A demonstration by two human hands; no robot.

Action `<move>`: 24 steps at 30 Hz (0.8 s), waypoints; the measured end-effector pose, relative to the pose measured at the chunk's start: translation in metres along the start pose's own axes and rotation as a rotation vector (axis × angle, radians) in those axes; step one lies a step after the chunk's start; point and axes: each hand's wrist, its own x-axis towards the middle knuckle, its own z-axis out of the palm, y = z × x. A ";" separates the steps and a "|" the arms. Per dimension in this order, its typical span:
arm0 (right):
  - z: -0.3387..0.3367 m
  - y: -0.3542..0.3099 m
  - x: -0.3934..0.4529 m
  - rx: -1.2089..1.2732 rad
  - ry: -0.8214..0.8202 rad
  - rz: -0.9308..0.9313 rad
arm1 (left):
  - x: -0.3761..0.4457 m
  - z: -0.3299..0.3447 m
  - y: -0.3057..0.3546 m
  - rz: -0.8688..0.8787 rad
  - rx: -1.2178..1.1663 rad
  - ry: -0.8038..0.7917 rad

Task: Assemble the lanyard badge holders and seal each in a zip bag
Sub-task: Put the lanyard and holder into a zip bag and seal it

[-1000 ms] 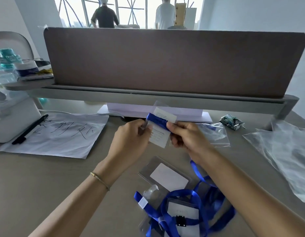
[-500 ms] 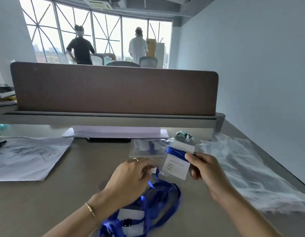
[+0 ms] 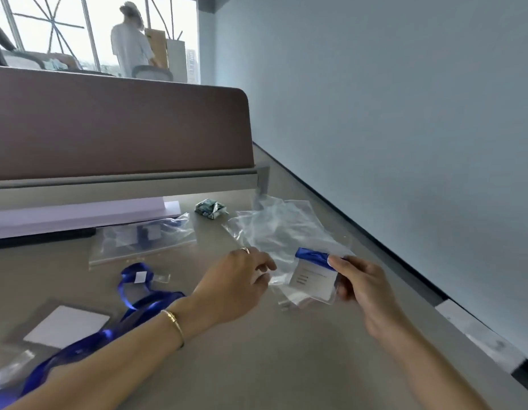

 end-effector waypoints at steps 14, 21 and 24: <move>-0.056 0.029 -0.003 0.049 0.050 0.105 | 0.032 0.045 0.007 -0.063 0.096 -0.042; -0.051 0.029 0.004 0.118 -0.145 0.312 | 0.029 0.047 0.015 -0.134 0.033 0.028; -0.044 0.028 0.007 0.175 -0.178 0.388 | 0.023 0.046 0.022 -0.134 0.009 0.099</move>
